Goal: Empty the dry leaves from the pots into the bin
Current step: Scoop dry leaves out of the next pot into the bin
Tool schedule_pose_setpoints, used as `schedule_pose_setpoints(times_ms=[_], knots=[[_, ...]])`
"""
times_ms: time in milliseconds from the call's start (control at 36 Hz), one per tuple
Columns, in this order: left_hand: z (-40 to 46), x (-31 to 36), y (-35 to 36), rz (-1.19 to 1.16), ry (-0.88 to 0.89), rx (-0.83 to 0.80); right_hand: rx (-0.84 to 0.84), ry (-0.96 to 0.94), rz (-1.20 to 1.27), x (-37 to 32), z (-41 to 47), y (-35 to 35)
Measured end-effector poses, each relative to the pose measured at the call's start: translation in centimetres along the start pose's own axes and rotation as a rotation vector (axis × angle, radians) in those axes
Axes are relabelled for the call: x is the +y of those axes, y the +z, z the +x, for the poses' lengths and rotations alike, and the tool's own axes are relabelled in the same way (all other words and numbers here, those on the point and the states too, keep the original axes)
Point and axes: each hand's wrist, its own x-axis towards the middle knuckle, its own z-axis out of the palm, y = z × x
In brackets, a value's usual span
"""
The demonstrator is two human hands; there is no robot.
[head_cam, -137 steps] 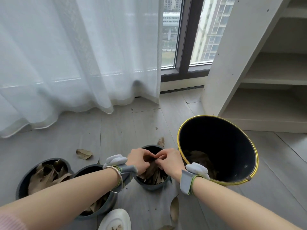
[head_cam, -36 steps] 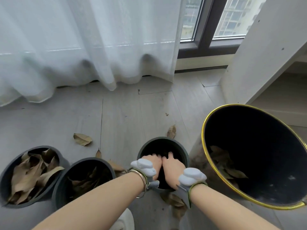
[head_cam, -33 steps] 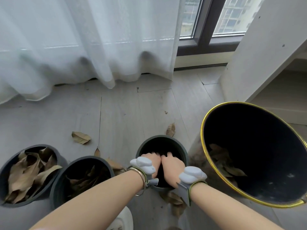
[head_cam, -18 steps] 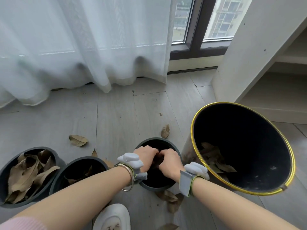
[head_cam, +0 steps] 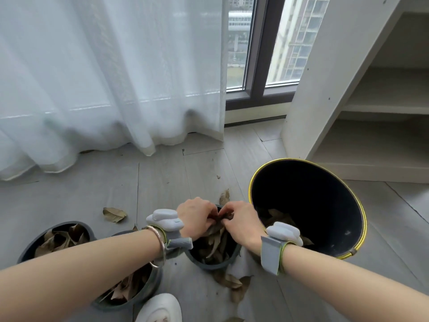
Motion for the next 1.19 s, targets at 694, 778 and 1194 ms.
schedule_pose_setpoints(times_ms=[694,778,1194], knots=[[6.6,12.8,-2.8,-0.309,0.108,0.119,-0.123,0.142,-0.070,4.9,2.3,-16.6],[7.8,13.3,-0.2,-0.267,0.078,0.034,-0.172,0.173,-0.042,8.1,2.6,-14.9],[11.6,16.1,7.0,0.007,0.132,-0.420,-0.305,0.243,-0.231,14.2,2.5,-10.6]])
